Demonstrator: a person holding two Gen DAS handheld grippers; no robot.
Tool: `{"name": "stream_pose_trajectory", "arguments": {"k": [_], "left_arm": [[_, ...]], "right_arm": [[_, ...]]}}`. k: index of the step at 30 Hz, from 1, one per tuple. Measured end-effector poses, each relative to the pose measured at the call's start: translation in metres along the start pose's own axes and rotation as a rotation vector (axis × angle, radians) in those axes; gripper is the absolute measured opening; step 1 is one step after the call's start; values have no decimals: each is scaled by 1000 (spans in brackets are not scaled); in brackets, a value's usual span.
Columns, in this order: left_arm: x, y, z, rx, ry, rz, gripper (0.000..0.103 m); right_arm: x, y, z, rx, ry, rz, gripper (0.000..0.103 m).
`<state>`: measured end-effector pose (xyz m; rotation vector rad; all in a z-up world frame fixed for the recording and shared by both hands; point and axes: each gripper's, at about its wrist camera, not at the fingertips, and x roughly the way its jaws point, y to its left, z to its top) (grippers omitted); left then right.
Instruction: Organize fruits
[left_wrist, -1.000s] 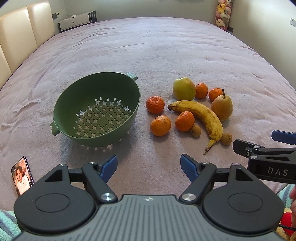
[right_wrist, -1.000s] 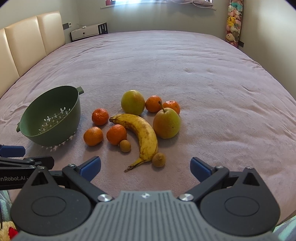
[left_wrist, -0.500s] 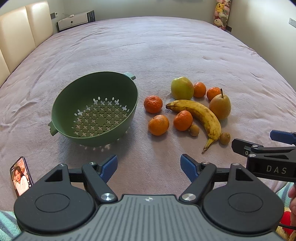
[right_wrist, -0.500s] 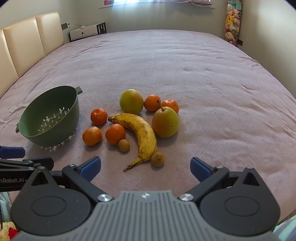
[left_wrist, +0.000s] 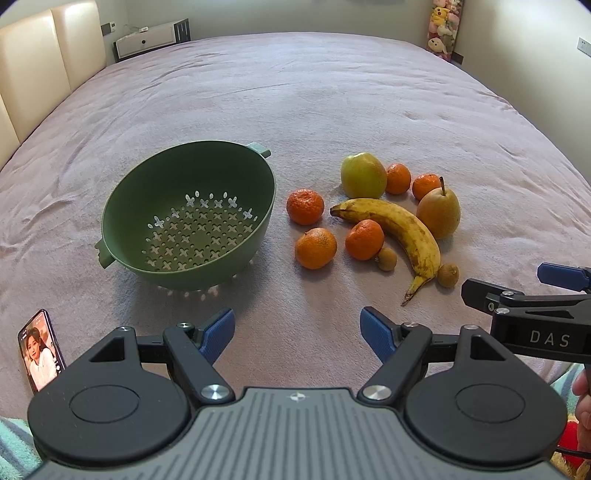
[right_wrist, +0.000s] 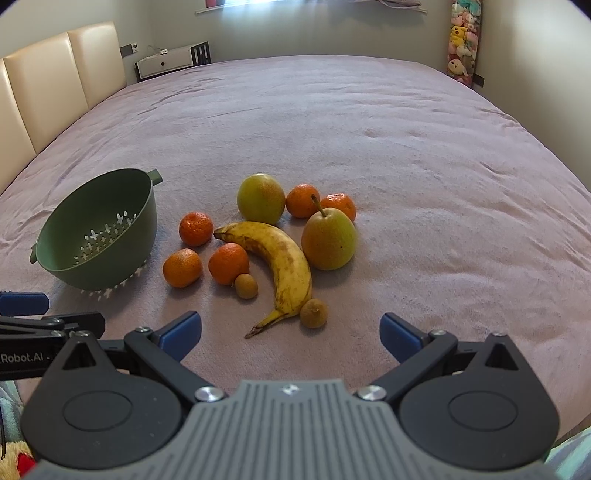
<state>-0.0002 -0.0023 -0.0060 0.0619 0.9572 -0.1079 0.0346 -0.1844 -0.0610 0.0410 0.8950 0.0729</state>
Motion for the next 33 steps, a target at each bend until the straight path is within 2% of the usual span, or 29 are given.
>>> {"name": "stream_pose_trajectory", "arguments": {"k": [10,15,19,24,26,30,32,33], "left_arm": [[-1,2,0,-14,1,-23,89],[0,3,1,-20,-2,-36,85],[0,3,4,-19,-11,-41,78],[1,1,6,-9,-29,-66,71],[2,0,6,-5,-34,-86,66],[4,-2,10,-2,-43,-107,66],[6,-2,13,-6,-48,-109,66],[7,-2,14,-12,-52,-107,66]], "right_arm": [[2,-1,-2,-4,1,2,99],[5,-2,-3,-9,1,-6,99],[6,-3,-2,-14,-8,-4,99],[6,-3,1,-21,-24,21,98],[7,-3,1,-30,-28,29,88],[9,-3,2,-33,-23,45,82],[11,-3,3,-39,-23,55,72],[12,-3,4,-45,-24,60,70]]}}
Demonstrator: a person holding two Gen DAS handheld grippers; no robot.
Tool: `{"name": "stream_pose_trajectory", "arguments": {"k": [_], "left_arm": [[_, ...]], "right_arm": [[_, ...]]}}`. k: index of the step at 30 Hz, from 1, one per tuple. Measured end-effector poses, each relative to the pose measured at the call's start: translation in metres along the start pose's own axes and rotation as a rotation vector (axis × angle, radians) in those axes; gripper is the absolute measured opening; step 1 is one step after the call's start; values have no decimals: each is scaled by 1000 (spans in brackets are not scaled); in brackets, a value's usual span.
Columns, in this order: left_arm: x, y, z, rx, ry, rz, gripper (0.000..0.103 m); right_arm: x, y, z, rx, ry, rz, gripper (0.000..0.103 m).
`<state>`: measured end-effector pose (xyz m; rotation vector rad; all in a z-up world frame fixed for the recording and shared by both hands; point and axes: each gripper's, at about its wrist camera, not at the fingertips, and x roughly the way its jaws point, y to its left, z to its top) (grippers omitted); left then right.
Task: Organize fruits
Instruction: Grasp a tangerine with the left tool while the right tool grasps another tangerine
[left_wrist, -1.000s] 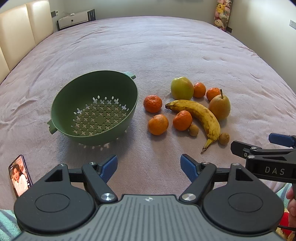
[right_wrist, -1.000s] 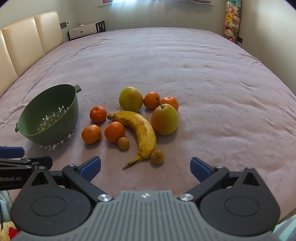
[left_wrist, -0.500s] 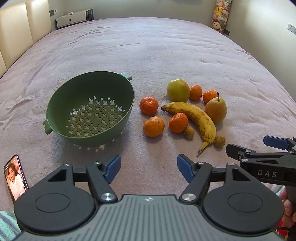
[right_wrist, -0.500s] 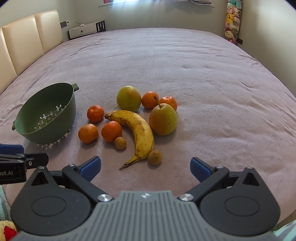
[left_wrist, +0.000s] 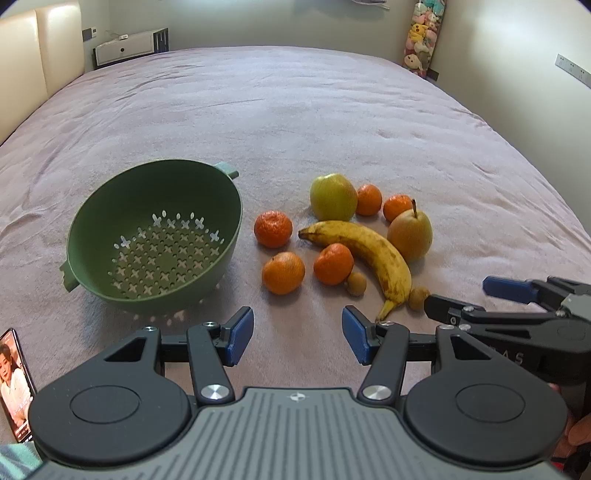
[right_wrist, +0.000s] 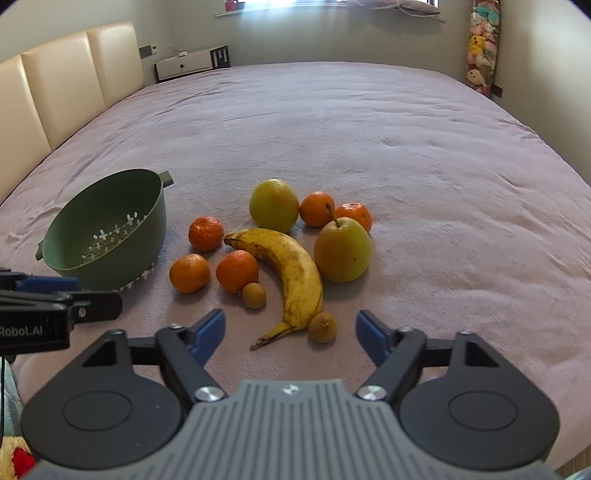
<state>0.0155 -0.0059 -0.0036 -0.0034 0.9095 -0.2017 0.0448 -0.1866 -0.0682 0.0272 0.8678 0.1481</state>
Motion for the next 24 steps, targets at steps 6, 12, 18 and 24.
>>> {"name": "stream_pose_trajectory", "arguments": {"k": [6,12,18,24], "left_arm": [[20,13,6,-95,35,-28,66],[40,16,9,-117,41,-36,65],[69,28,7,-163,50,-60,52],[86,38,10,-256,53,-105,52]], "right_arm": [[15,9,2,-84,3,6,56],[41,18,5,-137,9,41,55],[62,23,17,-185,-25,69,50],[88,41,16,-366,-26,65,42]]}}
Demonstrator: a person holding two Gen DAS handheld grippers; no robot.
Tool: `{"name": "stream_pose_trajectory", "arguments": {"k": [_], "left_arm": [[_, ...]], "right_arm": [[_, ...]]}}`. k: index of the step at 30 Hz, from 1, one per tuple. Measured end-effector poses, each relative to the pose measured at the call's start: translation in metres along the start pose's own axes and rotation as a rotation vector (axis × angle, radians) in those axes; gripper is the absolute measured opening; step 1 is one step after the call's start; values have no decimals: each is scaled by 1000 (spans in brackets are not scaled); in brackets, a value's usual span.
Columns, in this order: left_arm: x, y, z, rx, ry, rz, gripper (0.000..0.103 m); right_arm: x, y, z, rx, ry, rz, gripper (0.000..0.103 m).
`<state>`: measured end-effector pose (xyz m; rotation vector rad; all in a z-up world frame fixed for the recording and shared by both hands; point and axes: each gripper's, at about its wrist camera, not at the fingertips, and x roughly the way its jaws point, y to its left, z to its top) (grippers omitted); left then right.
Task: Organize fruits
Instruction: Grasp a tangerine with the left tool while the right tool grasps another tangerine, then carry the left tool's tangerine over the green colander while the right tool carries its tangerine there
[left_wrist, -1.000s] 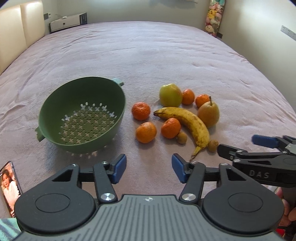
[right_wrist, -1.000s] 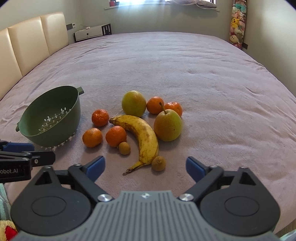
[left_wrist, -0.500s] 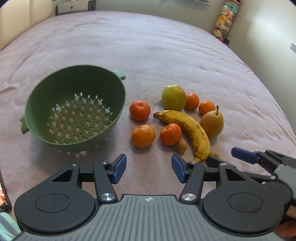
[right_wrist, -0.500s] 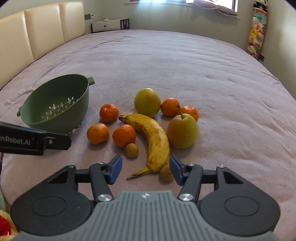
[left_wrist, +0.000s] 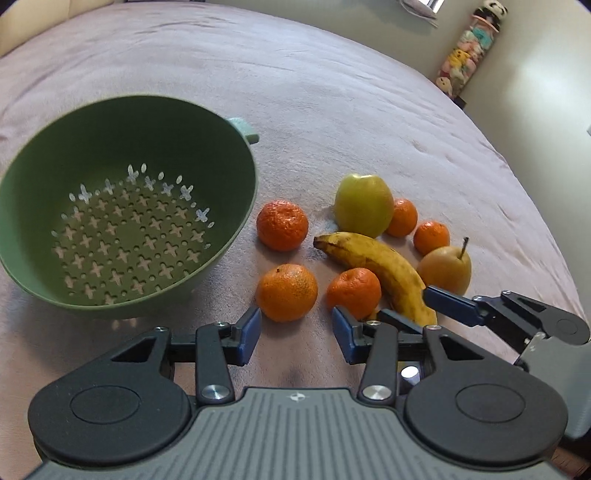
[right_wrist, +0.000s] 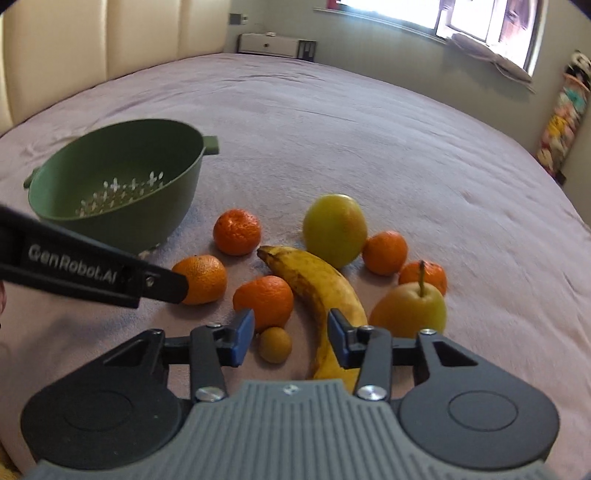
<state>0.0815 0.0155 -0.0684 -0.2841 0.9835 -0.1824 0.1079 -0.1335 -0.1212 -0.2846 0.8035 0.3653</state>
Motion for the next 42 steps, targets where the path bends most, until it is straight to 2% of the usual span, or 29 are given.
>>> {"name": "stream_pose_trajectory", "arguments": {"k": [4,7,12,17,27,29,32,42], "left_arm": [[10,8,1,-48,16,0,53],[18,16,3,-103,16,-23,56],[28,20,5,-141,21,-38,58],[37,21,8,-154,20,-17,59],[39,39,9,-255,26,-62,59],[40,44,9,-285,36,-86,55],[39,47,9,-303,42,-118,47],[29,41,9,-267,35,-97,45]], "right_arm": [[14,4,2,-52,-4,14,42],[21,6,3,-66,-4,19,47],[26,7,2,-61,-16,57,49],[32,10,4,-57,-30,73,49],[40,8,9,10,-36,102,48],[42,5,9,37,-30,128,40],[41,5,9,47,-28,139,39],[33,8,12,34,-18,103,36]]}}
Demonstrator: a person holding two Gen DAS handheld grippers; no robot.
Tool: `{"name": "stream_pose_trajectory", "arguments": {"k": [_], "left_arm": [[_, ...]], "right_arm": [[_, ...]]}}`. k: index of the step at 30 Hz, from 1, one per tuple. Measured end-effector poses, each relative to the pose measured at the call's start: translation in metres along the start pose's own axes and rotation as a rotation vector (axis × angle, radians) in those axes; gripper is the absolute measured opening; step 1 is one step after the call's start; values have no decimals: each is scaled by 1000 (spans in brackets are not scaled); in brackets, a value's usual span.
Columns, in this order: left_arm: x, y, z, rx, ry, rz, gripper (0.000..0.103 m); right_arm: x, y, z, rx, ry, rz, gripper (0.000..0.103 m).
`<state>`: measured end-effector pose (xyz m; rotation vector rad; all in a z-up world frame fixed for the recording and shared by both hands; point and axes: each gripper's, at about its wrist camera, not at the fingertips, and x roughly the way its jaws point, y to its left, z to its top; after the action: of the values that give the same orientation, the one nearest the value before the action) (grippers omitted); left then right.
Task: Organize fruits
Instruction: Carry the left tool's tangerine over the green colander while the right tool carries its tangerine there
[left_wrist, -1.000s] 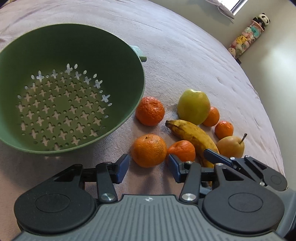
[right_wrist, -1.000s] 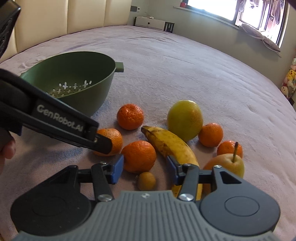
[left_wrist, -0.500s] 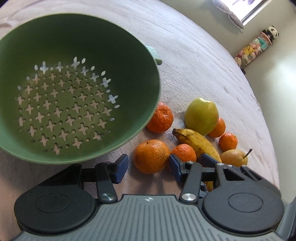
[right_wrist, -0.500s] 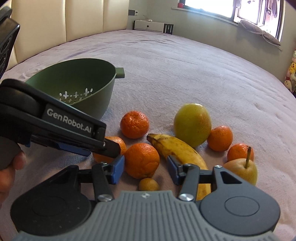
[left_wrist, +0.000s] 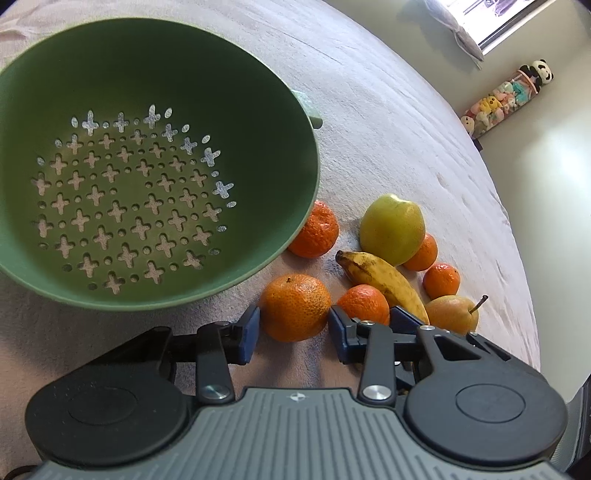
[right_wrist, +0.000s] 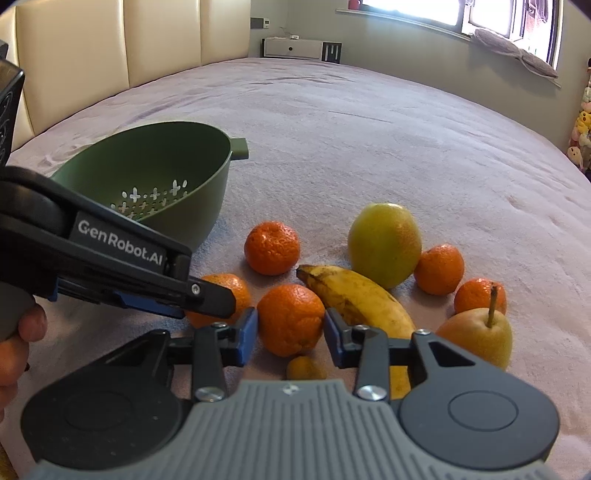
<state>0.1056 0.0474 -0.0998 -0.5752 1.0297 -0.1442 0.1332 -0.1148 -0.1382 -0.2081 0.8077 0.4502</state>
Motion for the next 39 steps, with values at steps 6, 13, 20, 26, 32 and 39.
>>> {"name": "stream_pose_trajectory", "arguments": {"k": [6,13,20,26,32,39], "left_arm": [[-4,-5,-1,11,6,30,45],[-2,-7,-4,41,52,74,45],[6,5,-7,-29,38,38,56],[10,2,-8,-22,20,29,56],[13,-1,-9,-13,13,23,52],[4,-11,-8,26,6,33,51]], "right_arm": [[-7,-3,-1,0,9,-18,35],[-7,-2,-7,6,34,-15,37],[0,-4,-11,46,31,1,46],[6,-8,-11,86,27,26,46],[10,-11,-11,115,26,43,42],[1,-9,-8,100,23,22,41]]}}
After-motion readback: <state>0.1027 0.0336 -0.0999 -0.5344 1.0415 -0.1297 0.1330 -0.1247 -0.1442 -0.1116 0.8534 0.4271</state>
